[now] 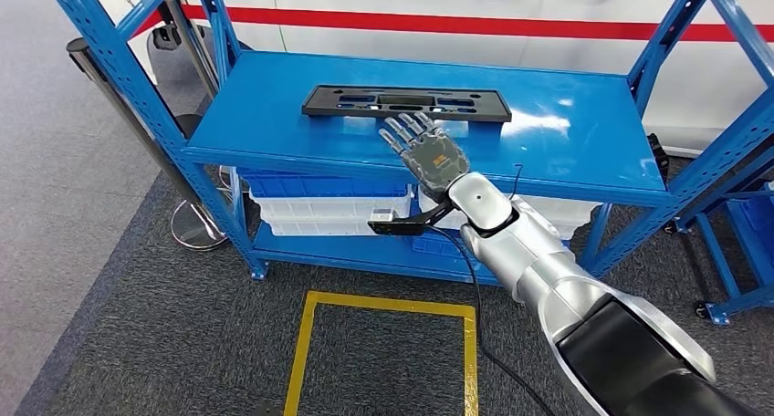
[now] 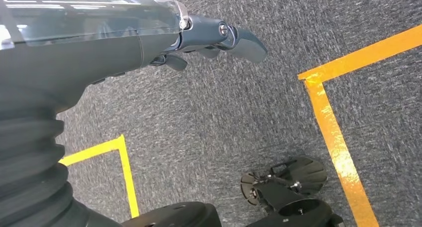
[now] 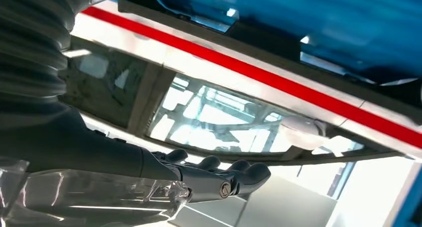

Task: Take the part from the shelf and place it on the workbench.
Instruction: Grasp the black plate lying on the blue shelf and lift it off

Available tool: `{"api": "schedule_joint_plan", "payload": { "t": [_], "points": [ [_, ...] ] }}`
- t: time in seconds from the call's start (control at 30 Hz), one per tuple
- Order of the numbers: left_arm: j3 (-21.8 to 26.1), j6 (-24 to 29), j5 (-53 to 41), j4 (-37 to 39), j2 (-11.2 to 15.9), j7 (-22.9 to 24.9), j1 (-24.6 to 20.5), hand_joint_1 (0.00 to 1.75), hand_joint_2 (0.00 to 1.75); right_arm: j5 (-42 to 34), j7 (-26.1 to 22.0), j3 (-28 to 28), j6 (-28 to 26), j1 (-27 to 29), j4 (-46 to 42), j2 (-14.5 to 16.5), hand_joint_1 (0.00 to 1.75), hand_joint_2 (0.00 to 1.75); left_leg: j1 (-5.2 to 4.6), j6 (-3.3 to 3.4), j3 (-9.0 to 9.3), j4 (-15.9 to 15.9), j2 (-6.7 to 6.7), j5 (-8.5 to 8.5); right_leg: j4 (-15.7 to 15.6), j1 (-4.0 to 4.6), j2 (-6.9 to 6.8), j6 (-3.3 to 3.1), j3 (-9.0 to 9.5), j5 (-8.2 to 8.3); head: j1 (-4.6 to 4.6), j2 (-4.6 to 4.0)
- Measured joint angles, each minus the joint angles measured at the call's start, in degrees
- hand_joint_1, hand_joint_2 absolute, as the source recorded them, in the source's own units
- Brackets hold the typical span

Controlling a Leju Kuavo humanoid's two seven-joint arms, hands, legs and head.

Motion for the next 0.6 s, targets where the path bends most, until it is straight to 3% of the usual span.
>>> {"api": "schedule_joint_plan", "payload": {
  "t": [0.17,0.3,0.6],
  "points": [
    [0.2,0.0,0.8,0.0,0.0,-0.5,0.4,0.00,1.75,0.7,0.5,3.6,0.9,0.0,0.9,0.5,0.00,1.75,0.00,0.00,0.00,0.0,0.00,0.00,0.0,-0.01,0.00,0.00,0.00,0.00,0.00,0.01],
    [1.3,-1.3,2.7,0.0,0.1,-1.8,0.6,0.00,0.00,-0.2,0.3,4.0,1.1,0.3,1.4,0.5,0.00,1.75,0.00,0.00,0.00,0.0,0.01,0.00,0.0,-0.01,0.01,0.00,0.00,0.00,0.00,0.00],
    [2.9,-1.2,3.3,0.0,0.4,-2.9,0.6,0.00,0.00,-0.4,0.4,4.0,1.1,2.0,2.0,0.3,0.00,1.75,0.00,0.00,0.00,0.0,0.01,0.00,0.0,-0.01,0.02,0.00,-0.02,0.00,0.00,0.01]
  ]
}}
